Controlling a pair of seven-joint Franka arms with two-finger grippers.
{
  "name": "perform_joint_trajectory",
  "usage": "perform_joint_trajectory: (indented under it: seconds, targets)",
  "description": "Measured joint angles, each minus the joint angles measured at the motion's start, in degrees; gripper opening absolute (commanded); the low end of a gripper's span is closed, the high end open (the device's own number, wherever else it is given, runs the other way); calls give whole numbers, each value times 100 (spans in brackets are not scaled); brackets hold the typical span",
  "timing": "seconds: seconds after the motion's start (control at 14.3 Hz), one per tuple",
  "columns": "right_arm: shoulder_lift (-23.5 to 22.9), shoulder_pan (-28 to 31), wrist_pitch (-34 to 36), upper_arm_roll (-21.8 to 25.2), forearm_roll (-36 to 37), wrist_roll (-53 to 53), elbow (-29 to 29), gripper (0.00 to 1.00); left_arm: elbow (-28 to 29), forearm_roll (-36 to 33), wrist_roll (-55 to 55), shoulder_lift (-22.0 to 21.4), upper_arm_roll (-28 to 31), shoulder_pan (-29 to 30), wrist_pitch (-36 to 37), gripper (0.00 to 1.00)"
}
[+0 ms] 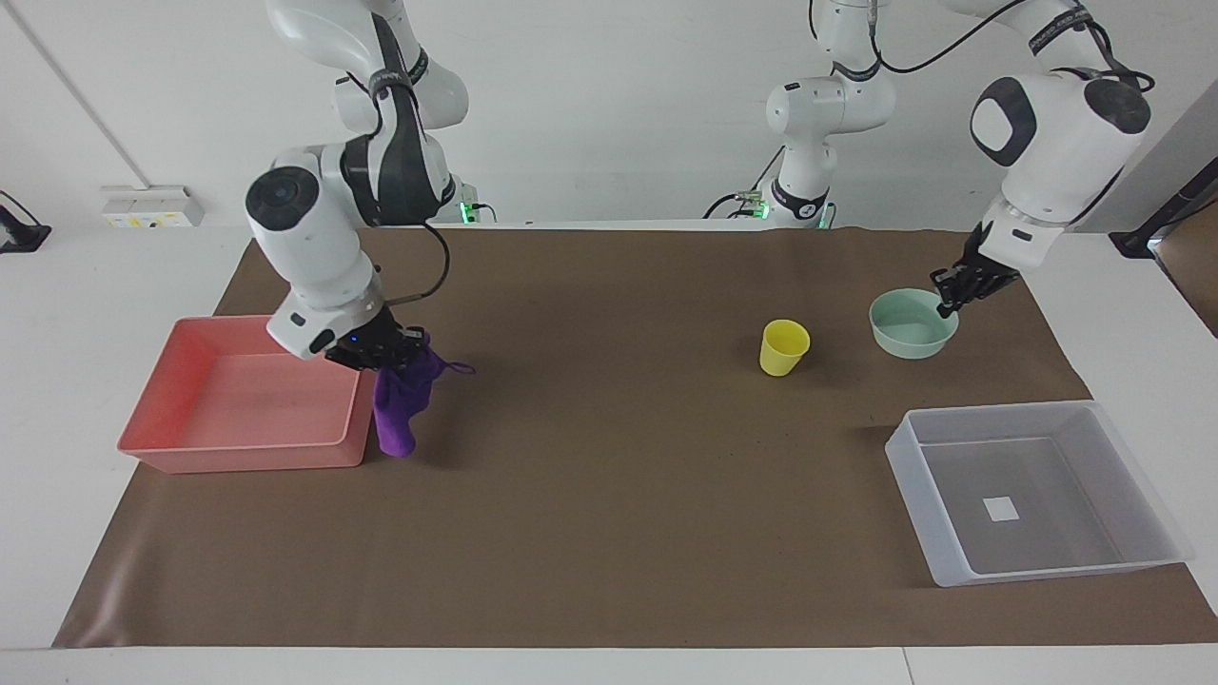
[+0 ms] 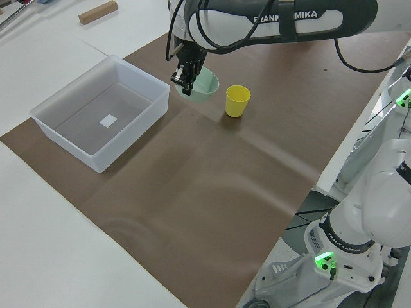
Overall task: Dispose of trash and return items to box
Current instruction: 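Place the bowl in the white box while the right gripper drops the cloth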
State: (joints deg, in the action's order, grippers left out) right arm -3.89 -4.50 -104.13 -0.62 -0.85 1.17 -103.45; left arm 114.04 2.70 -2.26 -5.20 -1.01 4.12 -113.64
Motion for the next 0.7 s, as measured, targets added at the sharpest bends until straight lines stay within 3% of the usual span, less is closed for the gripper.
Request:
perform_joint_trajectory:
  seconds: [0.14, 0.28, 0.42, 0.49, 0.56, 0.63, 0.7]
  targets:
    - [240, 167, 344, 3, 55, 13, 140, 1, -998, 23, 0, 943, 9, 153, -196, 0]
    - [359, 541, 503, 18, 123, 317, 130, 1, -2127, 30, -5, 2149, 18, 207, -362, 0]
    - [366, 977, 396, 33, 143, 732, -28, 1, -2645, 30, -6, 2979, 32, 234, -741, 0]
    - [377, 1192, 208, 40, 151, 908, -205, 1, -2677, 30, -6, 3250, 36, 236, -910, 19]
    - [390, 1383, 8, 44, 155, 1082, -410, 2, -2650, 29, -6, 3453, 36, 235, -1049, 93]
    - [399, 1541, -179, 48, 156, 1235, -609, 2, -2621, 29, -5, 3592, 39, 237, -1145, 100]
    - [402, 1672, -384, 50, 156, 1355, -807, 4, -2619, 30, -5, 3654, 42, 238, -1169, 100]
